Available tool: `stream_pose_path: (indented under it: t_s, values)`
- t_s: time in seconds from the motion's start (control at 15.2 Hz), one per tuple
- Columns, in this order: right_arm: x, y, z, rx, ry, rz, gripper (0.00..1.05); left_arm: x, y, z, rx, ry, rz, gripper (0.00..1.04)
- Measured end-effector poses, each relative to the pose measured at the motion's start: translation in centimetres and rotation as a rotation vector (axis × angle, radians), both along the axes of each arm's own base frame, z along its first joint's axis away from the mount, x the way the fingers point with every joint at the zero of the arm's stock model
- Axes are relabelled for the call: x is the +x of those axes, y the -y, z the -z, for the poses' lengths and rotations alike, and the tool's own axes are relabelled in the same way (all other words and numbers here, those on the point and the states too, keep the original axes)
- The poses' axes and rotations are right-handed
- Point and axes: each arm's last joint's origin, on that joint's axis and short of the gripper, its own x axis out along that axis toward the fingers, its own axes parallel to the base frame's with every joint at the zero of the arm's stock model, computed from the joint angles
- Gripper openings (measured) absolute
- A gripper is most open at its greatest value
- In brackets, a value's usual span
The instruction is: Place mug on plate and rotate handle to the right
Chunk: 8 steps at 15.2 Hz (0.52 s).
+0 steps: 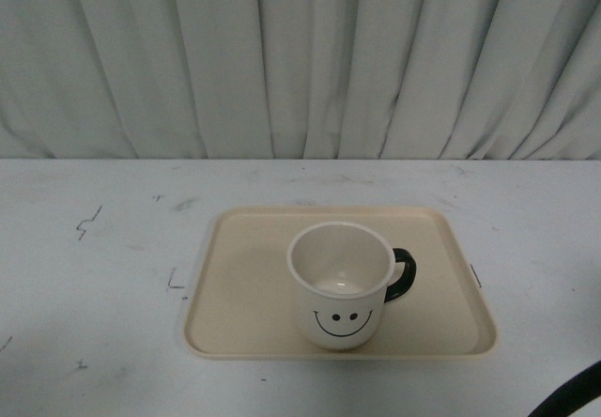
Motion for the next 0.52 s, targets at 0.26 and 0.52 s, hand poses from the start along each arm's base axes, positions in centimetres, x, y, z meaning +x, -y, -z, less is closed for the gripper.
stream_pose_path:
  t_s: [0.26,0.52]
  values:
    - [-2.0,1.4,-0.7,0.003,0.038,0.008,0.02,0.0,0.0,0.0,0.000,0.000,-0.002,0.98]
    - [-4.2,1.4,-0.7,0.004,0.034,0.005,0.02,0.0,0.0,0.0,0.000,0.000,0.000,0.98]
